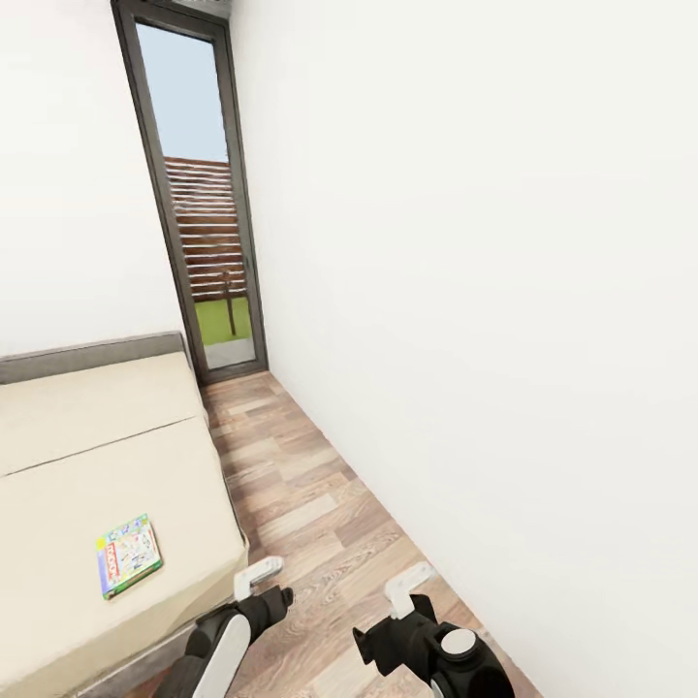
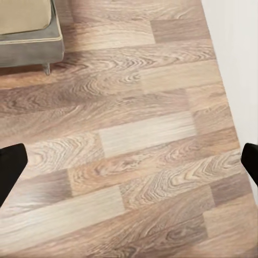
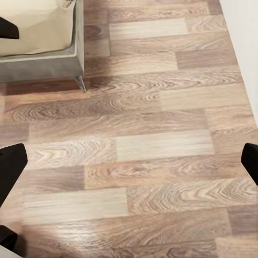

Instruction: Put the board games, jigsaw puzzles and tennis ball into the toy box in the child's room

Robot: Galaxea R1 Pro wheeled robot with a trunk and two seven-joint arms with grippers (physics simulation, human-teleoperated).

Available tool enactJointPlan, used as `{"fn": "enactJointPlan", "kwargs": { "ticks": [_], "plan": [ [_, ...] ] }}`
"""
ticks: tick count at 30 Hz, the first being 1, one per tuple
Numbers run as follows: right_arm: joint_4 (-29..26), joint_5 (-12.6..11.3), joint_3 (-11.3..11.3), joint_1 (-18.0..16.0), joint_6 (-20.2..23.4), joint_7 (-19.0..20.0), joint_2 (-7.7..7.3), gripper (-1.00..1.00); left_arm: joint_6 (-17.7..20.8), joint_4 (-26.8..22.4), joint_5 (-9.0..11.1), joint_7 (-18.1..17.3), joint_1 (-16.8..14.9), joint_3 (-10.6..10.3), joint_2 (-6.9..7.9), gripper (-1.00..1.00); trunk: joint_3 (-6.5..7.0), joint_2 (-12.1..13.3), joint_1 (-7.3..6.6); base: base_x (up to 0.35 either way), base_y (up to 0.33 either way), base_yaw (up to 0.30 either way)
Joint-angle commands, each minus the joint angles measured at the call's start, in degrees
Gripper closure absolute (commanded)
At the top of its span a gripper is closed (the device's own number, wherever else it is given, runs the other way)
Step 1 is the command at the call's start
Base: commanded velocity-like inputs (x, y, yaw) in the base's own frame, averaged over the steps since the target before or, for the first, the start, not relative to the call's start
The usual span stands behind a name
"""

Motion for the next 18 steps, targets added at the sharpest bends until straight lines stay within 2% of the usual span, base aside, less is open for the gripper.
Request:
{"fn": "enactJointPlan", "kwargs": {
  "ticks": [1,8,14,17,18],
  "plan": [
    [-0.1,0.6,0.0,0.0,0.3,0.5,0.01,-1.0,0.0,-0.3,0.6,0.5,0.0,-0.1,0.02,-1.0,-0.07,0.0,0.0,0.0,0.0,0.276],
    [-0.1,0.6,0.0,0.0,0.2,0.4,0.01,-1.0,-0.3,-6.7,0.3,0.6,3.0,-0.4,0.12,-1.0,-0.07,0.0,0.0,0.0,0.0,0.276],
    [-0.1,0.6,0.0,0.0,0.2,0.4,0.01,-1.0,-1.3,-8.8,0.1,1.0,4.7,-0.3,0.29,-1.0,-0.07,0.0,0.0,0.0,0.0,0.276],
    [-0.1,0.6,-0.1,0.0,0.1,0.3,0.01,-1.0,-4.9,-13.9,0.0,1.0,8.5,0.1,0.58,-1.0,-0.07,0.0,0.0,0.0,0.0,0.275],
    [-0.1,0.6,-0.1,0.0,0.1,0.1,0.0,-1.0,-6.2,-16.5,0.0,0.9,10.5,0.4,1.83,-1.0,-0.07,0.0,0.0,0.0,0.0,0.26]
  ]
}}
